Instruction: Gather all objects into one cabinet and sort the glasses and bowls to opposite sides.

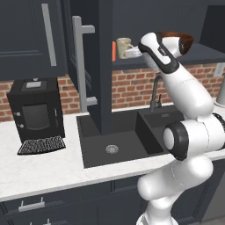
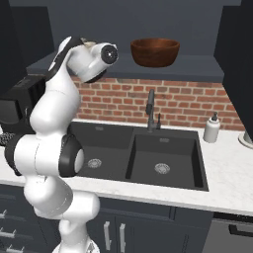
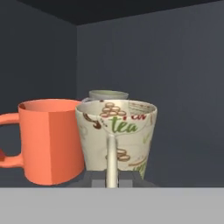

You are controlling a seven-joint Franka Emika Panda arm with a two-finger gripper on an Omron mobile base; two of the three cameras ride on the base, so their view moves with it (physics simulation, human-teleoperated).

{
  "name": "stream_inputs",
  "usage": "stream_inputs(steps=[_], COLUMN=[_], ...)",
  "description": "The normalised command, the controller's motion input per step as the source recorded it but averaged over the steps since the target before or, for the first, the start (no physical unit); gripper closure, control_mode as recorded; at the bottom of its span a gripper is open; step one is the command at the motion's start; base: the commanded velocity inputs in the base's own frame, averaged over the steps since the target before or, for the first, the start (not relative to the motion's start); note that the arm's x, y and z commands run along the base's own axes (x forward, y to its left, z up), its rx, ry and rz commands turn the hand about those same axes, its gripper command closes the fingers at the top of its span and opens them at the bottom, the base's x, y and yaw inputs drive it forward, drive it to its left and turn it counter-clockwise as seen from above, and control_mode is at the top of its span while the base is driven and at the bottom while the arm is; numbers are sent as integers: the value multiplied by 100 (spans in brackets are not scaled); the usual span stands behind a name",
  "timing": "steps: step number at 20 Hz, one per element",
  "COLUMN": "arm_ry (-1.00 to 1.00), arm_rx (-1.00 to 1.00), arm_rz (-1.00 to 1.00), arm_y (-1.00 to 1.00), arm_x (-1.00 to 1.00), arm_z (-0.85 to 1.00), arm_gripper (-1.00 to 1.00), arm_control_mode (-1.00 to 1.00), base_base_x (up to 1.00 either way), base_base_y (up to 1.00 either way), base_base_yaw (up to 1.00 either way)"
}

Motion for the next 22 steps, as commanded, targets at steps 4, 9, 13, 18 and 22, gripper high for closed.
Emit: stream_inputs(steps=[4, 9, 13, 18, 22], arm_ry=[-1, 0, 1, 5, 0], arm_rx=[0, 0, 0, 0, 0], arm_rz=[0, 0, 0, 0, 0], arm_y=[17, 0, 0, 1, 11], arm_x=[7, 5, 5, 4, 1], arm_z=[-7, 0, 0, 0, 0], arm_gripper=[100, 100, 100, 100, -100], arm_control_mode=[-100, -100, -100, -100, -100], base_base_x=[0, 0, 0, 0, 0], base_base_y=[0, 0, 0, 0, 0], base_base_yaw=[0, 0, 0, 0, 0])
